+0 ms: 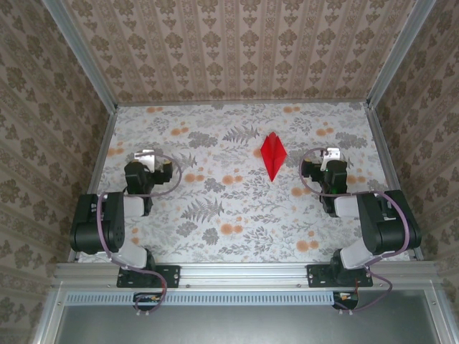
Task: Fold a paper plane with a square sheet of paper (fold left side to right side)
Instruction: Reset both arms
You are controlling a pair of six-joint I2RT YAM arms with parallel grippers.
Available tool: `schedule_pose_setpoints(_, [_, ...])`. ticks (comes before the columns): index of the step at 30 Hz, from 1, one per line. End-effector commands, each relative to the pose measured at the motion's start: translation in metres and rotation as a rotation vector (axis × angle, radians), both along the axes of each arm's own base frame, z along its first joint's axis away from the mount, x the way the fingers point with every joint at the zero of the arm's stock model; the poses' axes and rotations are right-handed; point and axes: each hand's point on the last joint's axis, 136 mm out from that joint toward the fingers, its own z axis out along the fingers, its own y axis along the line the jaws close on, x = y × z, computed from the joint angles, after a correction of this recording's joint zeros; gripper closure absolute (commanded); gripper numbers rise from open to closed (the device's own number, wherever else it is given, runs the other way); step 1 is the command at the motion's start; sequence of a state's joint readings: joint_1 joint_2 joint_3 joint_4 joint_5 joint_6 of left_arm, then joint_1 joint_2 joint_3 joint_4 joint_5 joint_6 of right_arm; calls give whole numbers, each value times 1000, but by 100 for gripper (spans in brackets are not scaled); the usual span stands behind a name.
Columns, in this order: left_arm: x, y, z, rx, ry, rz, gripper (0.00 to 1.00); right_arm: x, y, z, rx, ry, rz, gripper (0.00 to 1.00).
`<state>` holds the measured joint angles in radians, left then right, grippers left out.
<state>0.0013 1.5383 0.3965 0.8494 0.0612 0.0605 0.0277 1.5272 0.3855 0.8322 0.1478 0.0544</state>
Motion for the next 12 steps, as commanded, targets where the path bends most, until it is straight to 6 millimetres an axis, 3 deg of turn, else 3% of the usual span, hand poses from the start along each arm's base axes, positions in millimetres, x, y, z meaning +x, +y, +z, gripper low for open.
schedule_pose_setpoints(1, [4,4,5,3,-11,26,0,8,3,13,-7,-48,17,0])
schedule_pose_setpoints(12, [4,3,4,6,-8,27,0,7,3,13,-6,-46,16,0])
